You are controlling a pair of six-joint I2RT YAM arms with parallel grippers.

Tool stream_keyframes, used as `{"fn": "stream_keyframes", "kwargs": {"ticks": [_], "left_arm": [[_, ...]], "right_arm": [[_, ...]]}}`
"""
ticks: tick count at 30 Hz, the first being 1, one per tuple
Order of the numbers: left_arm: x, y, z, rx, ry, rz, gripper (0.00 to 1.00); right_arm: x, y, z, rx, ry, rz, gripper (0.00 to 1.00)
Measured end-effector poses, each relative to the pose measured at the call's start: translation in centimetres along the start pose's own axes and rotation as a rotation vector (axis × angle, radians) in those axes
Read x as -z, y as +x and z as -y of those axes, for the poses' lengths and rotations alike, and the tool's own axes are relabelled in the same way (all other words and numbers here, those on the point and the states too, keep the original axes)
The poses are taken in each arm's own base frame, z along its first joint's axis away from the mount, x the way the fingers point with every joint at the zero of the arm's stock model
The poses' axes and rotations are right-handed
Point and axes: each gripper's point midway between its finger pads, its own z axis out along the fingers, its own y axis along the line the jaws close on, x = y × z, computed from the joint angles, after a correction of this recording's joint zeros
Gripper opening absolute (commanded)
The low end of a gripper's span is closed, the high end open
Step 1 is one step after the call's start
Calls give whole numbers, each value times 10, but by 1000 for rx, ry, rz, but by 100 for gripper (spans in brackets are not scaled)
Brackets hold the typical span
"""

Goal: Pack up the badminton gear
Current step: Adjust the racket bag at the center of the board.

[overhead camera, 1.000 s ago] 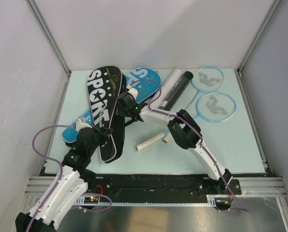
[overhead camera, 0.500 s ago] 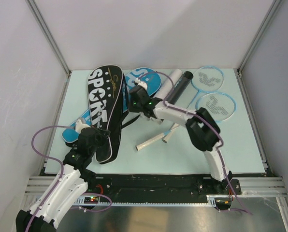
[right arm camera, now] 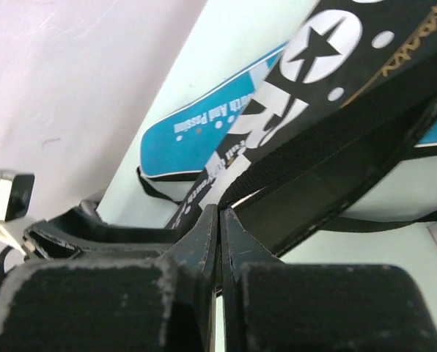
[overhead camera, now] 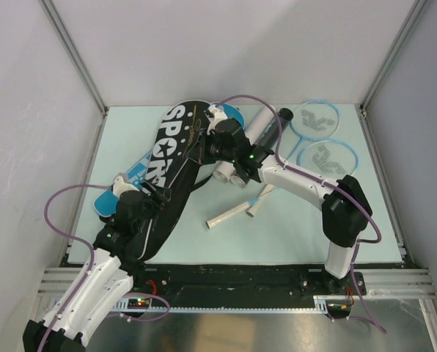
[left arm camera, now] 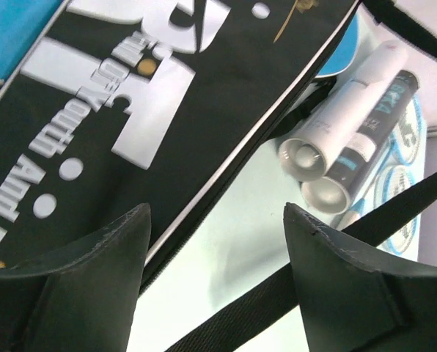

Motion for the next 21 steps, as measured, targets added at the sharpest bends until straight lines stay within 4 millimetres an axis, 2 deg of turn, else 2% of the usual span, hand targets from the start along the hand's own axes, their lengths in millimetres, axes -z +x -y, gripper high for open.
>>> {"fn": "stream_keyframes", "kwargs": {"ticks": [4,6,10,12,16,19,21], "left_arm": [[7,-22,25,-81,38,29,80],[12,-38,44,-137,63,47,80],[22,-67,76,-230,102,83,80],[29,-75,88,-280,130,82,81],[48,-82,128,-392,274,42,81],[66,-75,157,-455,421,-20,82],[72,-66,165,-476,488,-70,80]], "right_arm": [[13,-6,-18,28,-51,4,0],[20,-12,-27,41,-72,13,0],[27,-25,-38,57,-96,36,0],[29,-30,-41,59,-103,47,0],[33,-45,-45,58,-100,76,0],[35,-56,-45,49,-84,97,0],[37,-61,-45,42,-79,105,0]]}}
